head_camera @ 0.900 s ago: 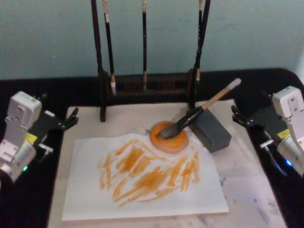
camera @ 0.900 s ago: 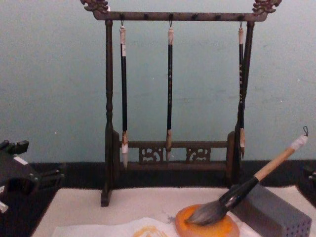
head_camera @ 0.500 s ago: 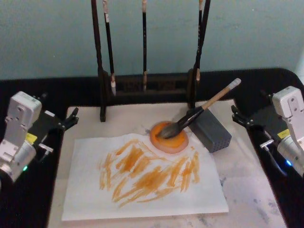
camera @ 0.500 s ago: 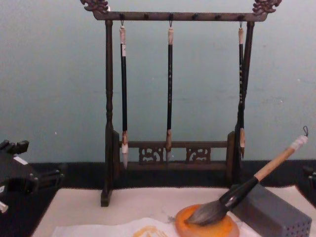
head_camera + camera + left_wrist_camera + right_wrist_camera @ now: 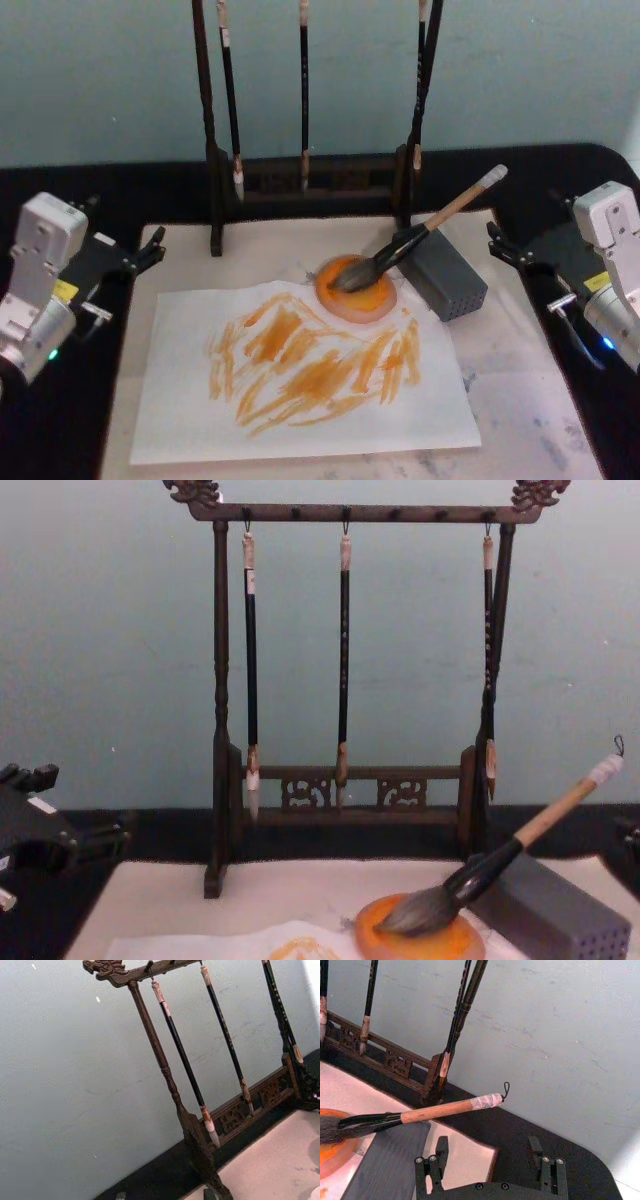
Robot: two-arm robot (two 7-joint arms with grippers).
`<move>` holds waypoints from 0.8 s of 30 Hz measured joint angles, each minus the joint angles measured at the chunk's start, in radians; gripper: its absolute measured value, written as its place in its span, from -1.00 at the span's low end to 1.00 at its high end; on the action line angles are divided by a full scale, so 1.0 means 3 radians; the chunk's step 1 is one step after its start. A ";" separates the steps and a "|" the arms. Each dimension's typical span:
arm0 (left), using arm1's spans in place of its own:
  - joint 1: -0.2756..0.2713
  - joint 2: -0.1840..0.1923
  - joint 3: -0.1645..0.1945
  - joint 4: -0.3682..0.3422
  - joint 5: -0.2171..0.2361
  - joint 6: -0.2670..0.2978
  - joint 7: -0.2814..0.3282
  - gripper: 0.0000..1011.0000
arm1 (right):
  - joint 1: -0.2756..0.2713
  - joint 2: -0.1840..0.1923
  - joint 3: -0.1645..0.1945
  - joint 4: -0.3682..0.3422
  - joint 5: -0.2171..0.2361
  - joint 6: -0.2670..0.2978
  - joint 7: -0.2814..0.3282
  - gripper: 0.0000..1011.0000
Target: Pick up the brush from the inkstone, write on the paper, then place the brush back to its original position.
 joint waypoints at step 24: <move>0.0000 0.0000 0.0000 0.0000 0.0000 0.0000 0.0000 0.98 | 0.0000 0.0000 0.0000 0.0000 0.0000 0.0000 0.0000 0.98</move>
